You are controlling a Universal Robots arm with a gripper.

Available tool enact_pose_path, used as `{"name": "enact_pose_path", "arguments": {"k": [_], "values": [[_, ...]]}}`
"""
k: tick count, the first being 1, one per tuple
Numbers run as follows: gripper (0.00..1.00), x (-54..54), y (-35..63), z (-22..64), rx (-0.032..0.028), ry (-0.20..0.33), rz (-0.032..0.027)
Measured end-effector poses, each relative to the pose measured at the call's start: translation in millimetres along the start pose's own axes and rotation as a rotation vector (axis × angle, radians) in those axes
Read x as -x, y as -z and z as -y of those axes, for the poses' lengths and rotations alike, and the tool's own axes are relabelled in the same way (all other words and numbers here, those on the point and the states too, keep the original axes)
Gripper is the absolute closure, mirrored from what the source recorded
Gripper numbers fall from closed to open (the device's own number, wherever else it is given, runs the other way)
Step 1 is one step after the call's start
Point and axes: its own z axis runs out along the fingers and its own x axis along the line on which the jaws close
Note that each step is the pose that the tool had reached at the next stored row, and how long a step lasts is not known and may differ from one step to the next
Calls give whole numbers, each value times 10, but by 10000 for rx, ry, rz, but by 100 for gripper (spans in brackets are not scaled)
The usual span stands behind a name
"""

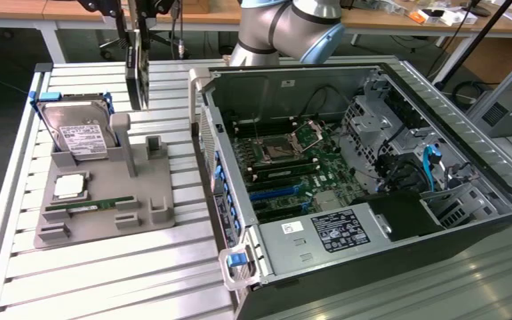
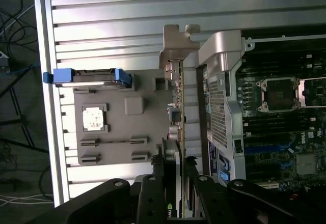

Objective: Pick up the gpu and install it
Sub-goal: 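Pick up the gpu and move the gpu toward the slot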

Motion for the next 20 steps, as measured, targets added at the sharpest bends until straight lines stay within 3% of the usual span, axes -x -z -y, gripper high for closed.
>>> {"name": "enact_pose_path", "arguments": {"k": [20], "values": [[73,5,212,-8,0,1,-1]]}}
